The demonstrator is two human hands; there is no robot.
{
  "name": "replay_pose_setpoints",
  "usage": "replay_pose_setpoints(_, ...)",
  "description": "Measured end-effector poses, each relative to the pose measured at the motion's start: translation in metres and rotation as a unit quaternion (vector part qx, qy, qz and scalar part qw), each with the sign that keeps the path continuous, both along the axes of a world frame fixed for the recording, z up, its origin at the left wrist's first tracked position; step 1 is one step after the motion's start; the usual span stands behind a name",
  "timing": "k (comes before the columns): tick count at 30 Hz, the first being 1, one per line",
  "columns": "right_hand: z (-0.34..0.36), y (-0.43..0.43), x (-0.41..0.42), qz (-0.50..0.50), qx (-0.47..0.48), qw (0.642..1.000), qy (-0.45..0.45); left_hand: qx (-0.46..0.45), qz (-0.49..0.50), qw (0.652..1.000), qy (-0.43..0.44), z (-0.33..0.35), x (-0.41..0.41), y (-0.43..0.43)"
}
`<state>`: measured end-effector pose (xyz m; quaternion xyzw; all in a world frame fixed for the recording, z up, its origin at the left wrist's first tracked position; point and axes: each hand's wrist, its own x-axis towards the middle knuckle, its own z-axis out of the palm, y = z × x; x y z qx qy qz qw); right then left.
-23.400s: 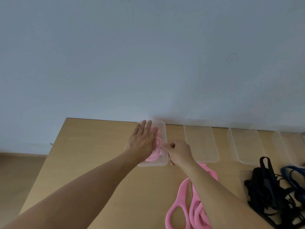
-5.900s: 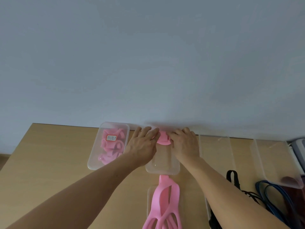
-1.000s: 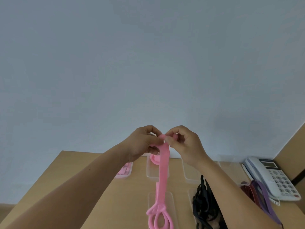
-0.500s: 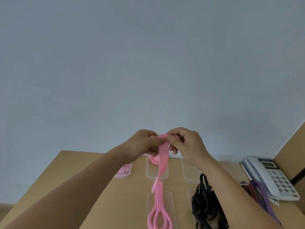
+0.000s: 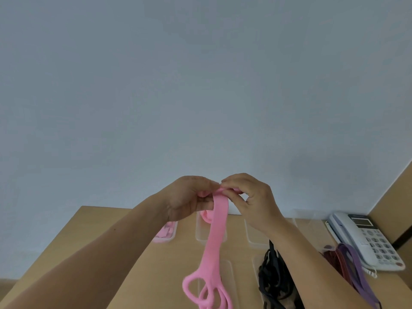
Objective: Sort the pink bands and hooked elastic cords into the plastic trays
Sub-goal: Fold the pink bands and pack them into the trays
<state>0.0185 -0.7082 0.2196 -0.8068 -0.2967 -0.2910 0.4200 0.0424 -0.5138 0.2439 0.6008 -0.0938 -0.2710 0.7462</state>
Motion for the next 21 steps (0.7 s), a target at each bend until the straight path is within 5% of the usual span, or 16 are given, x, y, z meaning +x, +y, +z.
replay_pose_setpoints(4, 0.008, -0.003, -0.004, 0.073, 0.148, 0.959, 0.232, 0.016, 0.02, 0.998, -0.058, 0.001, 0.0, 0.003)
replay_pose_setpoints(12, 0.01, 0.004, -0.001, 0.057, 0.154, 0.918, 0.361, 0.128, 0.102, 0.945, -0.283, -0.009, -0.008, 0.0)
replay_pose_setpoints(21, 0.012, -0.001, -0.003, 0.077, 0.167, 0.926, 0.331, 0.111, 0.061, 0.977, -0.171, -0.011, -0.015, 0.002)
